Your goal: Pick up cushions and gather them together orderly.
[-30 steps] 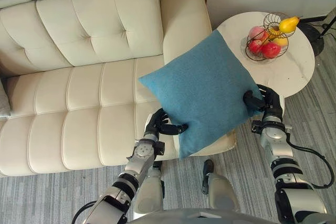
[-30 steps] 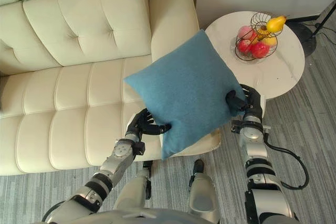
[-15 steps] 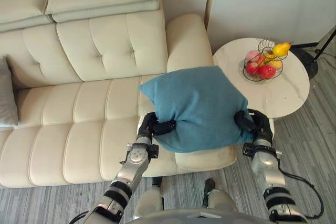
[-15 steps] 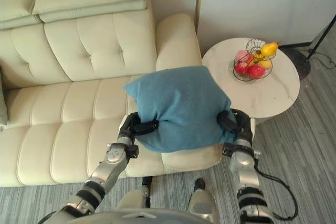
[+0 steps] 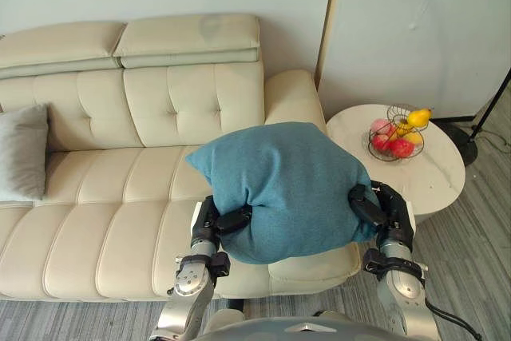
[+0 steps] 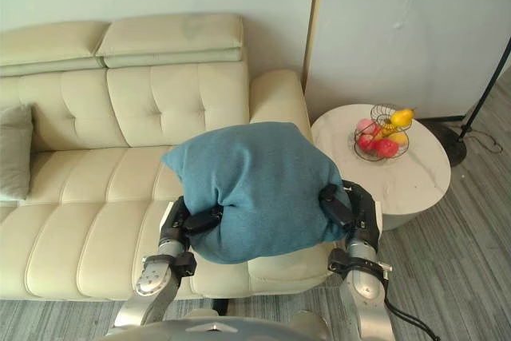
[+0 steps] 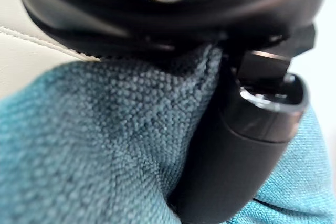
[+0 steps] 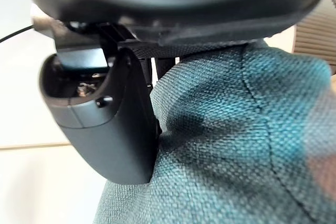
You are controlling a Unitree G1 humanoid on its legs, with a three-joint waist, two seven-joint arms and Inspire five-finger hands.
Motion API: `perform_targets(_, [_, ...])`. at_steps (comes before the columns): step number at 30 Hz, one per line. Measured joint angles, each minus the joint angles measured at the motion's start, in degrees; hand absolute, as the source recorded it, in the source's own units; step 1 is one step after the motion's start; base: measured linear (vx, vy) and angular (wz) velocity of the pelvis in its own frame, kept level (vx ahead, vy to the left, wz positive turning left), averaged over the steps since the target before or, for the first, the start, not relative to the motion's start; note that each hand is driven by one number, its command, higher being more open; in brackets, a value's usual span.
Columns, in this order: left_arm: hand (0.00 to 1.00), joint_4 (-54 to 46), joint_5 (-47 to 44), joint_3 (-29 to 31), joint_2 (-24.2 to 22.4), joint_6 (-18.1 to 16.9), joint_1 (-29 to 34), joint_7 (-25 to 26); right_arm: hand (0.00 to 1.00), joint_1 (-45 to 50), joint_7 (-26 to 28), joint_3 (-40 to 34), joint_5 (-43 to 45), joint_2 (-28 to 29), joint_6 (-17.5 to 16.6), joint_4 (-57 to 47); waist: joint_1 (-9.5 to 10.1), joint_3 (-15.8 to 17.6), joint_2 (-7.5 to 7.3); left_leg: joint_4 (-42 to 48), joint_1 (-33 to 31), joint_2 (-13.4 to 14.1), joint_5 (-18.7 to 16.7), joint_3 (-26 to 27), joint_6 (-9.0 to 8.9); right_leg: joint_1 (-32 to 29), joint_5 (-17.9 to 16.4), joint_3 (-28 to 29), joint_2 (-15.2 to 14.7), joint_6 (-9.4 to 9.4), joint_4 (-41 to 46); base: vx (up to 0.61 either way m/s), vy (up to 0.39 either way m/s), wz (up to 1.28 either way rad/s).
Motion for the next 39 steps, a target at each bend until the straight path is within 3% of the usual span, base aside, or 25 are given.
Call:
perform_targets(5, [0.00,-6.92,-0.01,2.15,-0.80,-0.02,4.34,0.00,0.00,5.89,0.01,1.62,-0.61,1.99,-0.17,-8.20,1.01,-2.19,-0.78,1.11,0.50,-0.16,-0.54,-1.28,-0.21,0.62,-2.38,-0.59,-0.31,-0.23,3.17,-0.06,-0.025,0.15])
perform_targets(9, [0.00,-13.63,-0.01,2.60,-2.58,-0.12,4.85,0.39,0.00,6.21,-1.61,2.11,-2.19,1.23,-0.85,-13.81,2.06,-2.38,-0.83,6.14,-5.00,-1.67,-0.63,-7.77,-0.29,-2.23,-6.67,-6.09,-1.77,-1.53,10.86,-0.12,-0.073,0.76])
perform_targets(10, [0.00,-14.18,-0.01,2.60,-2.88,-0.25,4.90,0.46,0.00,6.21,-1.80,2.12,-2.20,0.97,-1.17,-14.32,2.37,-2.53,-0.63,6.40,-5.82,-1.66,-0.90,-8.13,0.37,-2.78,-6.96,-6.86,-1.79,-1.79,11.53,-0.13,-0.085,1.11])
perform_targets(11, [0.00,-15.07,-0.03,2.63,-3.49,-0.40,4.92,1.11,0.00,5.39,-2.40,2.24,-2.67,0.39,-1.84,-14.82,2.85,-3.45,-0.41,5.28,-8.33,-0.92,-4.32,-5.51,8.01,-3.65,-6.48,-10.26,-2.02,-2.85,11.28,-0.11,-0.072,1.04])
perform_targets(12, [0.00,-15.22,-0.10,2.89,-3.74,-0.57,4.84,1.26,0.00,4.40,-2.88,2.27,-3.65,1.04,-1.93,-14.75,3.08,-3.12,-1.75,9.22,-10.56,-0.56,-6.48,-1.51,7.97,-3.69,-5.35,-12.24,-3.45,-3.38,10.08,-0.10,-0.050,0.98])
perform_targets(14, [0.00,-15.18,-0.32,2.92,-4.16,-0.82,4.87,1.48,0.00,2.57,-3.61,2.31,-4.48,0.63,-1.94,-14.44,3.73,-3.14,-1.64,20.07,-13.15,0.13,-8.73,2.46,5.49,-3.63,-4.79,-14.16,-4.26,-3.91,10.10,-0.02,0.002,0.60])
perform_targets(16, [0.00,-14.79,-0.49,2.88,-4.23,-1.20,4.84,1.49,0.00,1.39,-3.92,2.31,-4.94,0.47,-1.96,-13.81,3.73,-3.28,-1.44,27.97,-12.81,1.29,-10.36,5.56,5.23,-3.15,-4.44,-15.86,-4.61,-4.14,10.04,0.00,0.073,0.50])
perform_targets(17, [0.00,-13.71,-0.68,2.84,-4.17,-2.25,4.59,1.46,0.00,0.16,-3.95,2.28,-5.52,0.33,-2.22,-12.04,3.61,-3.30,-1.43,30.09,-11.23,2.45,-13.42,7.22,4.56,-3.11,-3.83,-16.65,-4.85,-4.09,9.71,-0.03,0.119,0.31])
perform_targets(19, [0.00,-11.07,-1.04,2.30,-4.17,-3.02,3.89,1.46,0.00,-1.97,-3.96,2.05,-5.54,0.14,-2.26,-8.04,2.92,-3.48,-1.14,26.70,-6.97,3.81,-15.88,9.72,2.55,-3.01,-1.32,-17.38,-5.19,-2.97,7.48,-0.04,0.163,0.29])
perform_targets(21, [0.00,-9.52,-1.12,1.64,-4.18,-3.03,3.40,1.41,0.00,-2.29,-3.96,1.32,-5.61,0.13,-2.25,-6.19,2.71,-4.00,-0.34,21.24,-5.15,3.15,-16.44,9.90,1.29,-3.17,0.63,-17.69,-5.28,-1.92,5.90,-0.05,0.222,0.17])
perform_targets(24, [0.00,-4.58,-1.18,1.35,-2.80,-2.73,2.52,1.29,0.00,-2.45,-3.73,0.25,-6.69,2.67,-1.65,-0.98,2.15,-3.44,-3.39,18.60,-5.24,-2.60,-13.93,10.36,3.03,-3.31,4.75,-16.04,-9.62,0.80,3.04,-0.04,0.288,0.22])
perform_targets(27, [0.00,-4.05,-1.00,1.38,-2.68,-2.45,2.53,1.29,0.00,-1.59,-3.57,0.05,-6.68,3.48,-0.96,-0.67,2.01,-2.40,-3.77,18.78,-5.45,-5.47,-14.20,9.48,5.48,-3.55,5.76,-11.58,-11.52,0.75,3.94,-0.02,0.223,0.30])
perform_targets(28, [0.00,-4.04,-0.93,1.41,-2.67,-2.43,2.54,1.30,0.00,-1.28,-3.49,0.03,-6.67,3.58,-0.67,-0.67,1.88,-1.93,-3.66,18.87,-5.35,-6.03,-14.57,8.75,6.21,-3.92,5.98,-7.14,-11.38,0.18,5.04,-0.01,0.202,0.50])
perform_targets(29, [0.00,-4.05,-0.64,1.62,-2.66,-2.43,2.54,1.30,0.00,-1.12,-3.22,0.03,-6.67,3.71,-0.65,-0.62,1.65,-1.61,-3.44,18.81,-5.39,-6.20,-14.59,7.54,6.88,-4.81,3.87,0.09,-9.49,-1.30,7.18,0.02,0.114,0.56])
perform_targets(30, [0.00,-4.09,-0.62,1.84,-2.50,-2.43,2.54,1.30,0.00,-1.15,-2.87,0.05,-6.67,4.12,-0.67,-0.63,1.59,-1.58,-3.72,17.96,-5.30,-6.12,-14.17,6.52,7.65,-5.34,0.62,6.40,-4.95,-1.33,8.33,0.03,0.000,0.42])
perform_targets(31, [0.00,-4.10,-0.62,1.85,-2.50,-2.43,2.54,1.30,0.00,-1.16,-2.86,0.05,-6.67,4.14,-0.67,-0.63,1.59,-1.57,-3.75,17.89,-5.30,-6.13,-14.14,6.50,7.69,-5.33,0.47,6.58,-4.69,-1.23,8.34,0.03,-0.045,0.25])
perform_targets(32, [0.00,-4.33,-0.62,1.88,-2.50,-2.44,2.59,1.31,0.00,-1.54,-2.60,0.07,-6.68,4.27,-0.69,-0.65,1.96,-1.58,-4.59,17.44,-5.35,-6.52,-13.94,6.50,7.73,-5.12,-1.98,6.72,-1.39,-1.14,7.01,0.05,-0.083,-0.02])
perform_targets(35, [0.00,-5.37,-0.42,1.77,-2.67,-1.72,2.63,1.27,0.00,-1.52,-2.43,-0.02,-6.58,4.05,-0.64,-0.70,1.90,-1.34,-4.71,17.74,-5.34,-6.57,-13.55,6.43,6.53,-3.73,-2.34,6.08,-0.68,-0.84,5.33,0.06,-0.055,0.01])
perform_targets(39, [0.00,-8.60,0.12,1.26,-3.00,-1.41,2.80,0.32,0.00,1.16,-2.47,-0.83,-6.50,4.22,-0.62,-4.15,0.80,-1.04,-5.48,17.40,-3.59,-6.43,-13.84,4.25,5.36,-1.52,-3.56,6.92,0.10,-2.42,5.33,0.11,-0.064,0.22])
